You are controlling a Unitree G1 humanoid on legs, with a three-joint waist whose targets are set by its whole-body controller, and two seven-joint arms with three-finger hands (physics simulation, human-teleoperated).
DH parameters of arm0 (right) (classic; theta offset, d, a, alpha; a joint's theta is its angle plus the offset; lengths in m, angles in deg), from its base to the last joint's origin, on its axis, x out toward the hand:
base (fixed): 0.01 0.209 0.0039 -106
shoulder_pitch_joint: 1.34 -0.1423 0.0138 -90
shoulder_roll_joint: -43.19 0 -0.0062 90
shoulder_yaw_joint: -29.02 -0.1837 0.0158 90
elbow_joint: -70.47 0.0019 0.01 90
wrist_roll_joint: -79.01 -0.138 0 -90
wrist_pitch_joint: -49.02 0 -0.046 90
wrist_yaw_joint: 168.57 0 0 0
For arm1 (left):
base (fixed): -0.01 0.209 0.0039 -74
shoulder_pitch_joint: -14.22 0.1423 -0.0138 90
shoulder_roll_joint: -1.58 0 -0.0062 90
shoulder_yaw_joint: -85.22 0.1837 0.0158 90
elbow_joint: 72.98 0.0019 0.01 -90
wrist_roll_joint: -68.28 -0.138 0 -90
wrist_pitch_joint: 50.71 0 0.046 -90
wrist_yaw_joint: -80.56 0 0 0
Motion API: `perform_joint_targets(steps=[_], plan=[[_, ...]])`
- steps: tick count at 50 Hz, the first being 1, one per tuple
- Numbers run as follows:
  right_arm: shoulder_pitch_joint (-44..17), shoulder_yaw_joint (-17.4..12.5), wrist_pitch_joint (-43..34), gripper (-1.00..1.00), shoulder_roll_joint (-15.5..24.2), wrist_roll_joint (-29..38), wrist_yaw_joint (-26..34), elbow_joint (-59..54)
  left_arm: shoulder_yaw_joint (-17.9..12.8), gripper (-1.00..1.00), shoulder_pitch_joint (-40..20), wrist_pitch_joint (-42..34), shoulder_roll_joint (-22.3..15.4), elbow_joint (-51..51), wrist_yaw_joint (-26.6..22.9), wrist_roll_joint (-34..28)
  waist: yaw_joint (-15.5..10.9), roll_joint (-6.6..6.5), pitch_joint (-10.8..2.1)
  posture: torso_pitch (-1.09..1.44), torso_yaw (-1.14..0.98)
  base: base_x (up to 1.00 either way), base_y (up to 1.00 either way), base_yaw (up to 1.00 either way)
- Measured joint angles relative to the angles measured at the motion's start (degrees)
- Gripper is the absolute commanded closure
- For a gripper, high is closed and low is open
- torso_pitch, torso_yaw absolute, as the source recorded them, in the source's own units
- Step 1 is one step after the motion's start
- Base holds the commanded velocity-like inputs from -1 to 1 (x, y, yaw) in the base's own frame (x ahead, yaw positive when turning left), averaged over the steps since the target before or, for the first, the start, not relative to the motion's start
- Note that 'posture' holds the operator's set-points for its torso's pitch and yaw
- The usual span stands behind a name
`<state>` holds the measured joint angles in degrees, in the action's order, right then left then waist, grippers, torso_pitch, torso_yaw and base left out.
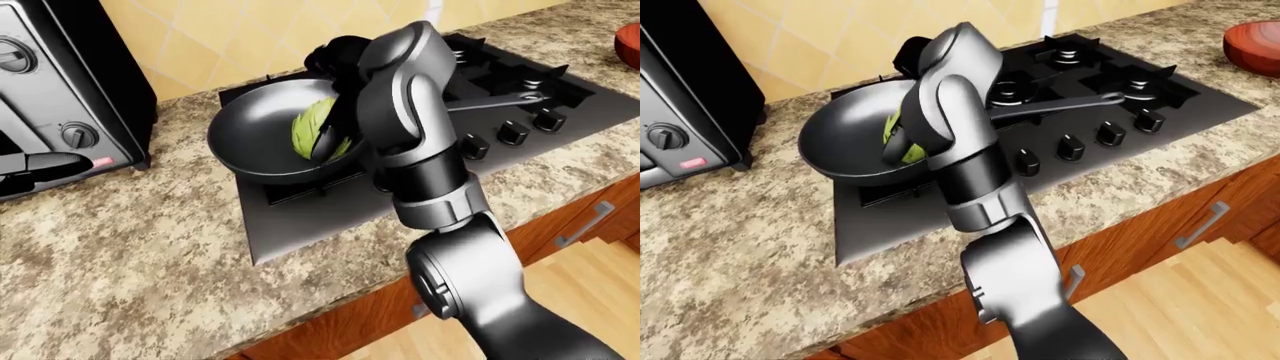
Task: Pick the artichoke from the pan and place it in the bowl.
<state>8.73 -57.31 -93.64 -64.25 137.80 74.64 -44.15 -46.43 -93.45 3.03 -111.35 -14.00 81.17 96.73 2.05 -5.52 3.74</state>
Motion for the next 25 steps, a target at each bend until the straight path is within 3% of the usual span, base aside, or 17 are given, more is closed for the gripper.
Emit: perform_joint_targets(steps=[13, 25], plan=[[-3.4, -0.5, 3.9, -1.00, 1.7, -7.8, -9.3, -10.3, -0.2, -1.00, 0.2, 0.0, 0.1, 0.0, -0.1, 0.0, -0.1, 0.07, -0.02, 0.00, 0.00, 0.00, 0.00, 0.00], [-2.6, 0.3, 4.1, -1.00, 1.1, -10.2, -11.7, -11.8, -0.2, -1.00, 0.3, 0.1, 0.3, 0.0, -0.1, -0.1, -0.3, 0.14, 0.02, 0.00, 0.00, 0.00, 0.00, 0.00]])
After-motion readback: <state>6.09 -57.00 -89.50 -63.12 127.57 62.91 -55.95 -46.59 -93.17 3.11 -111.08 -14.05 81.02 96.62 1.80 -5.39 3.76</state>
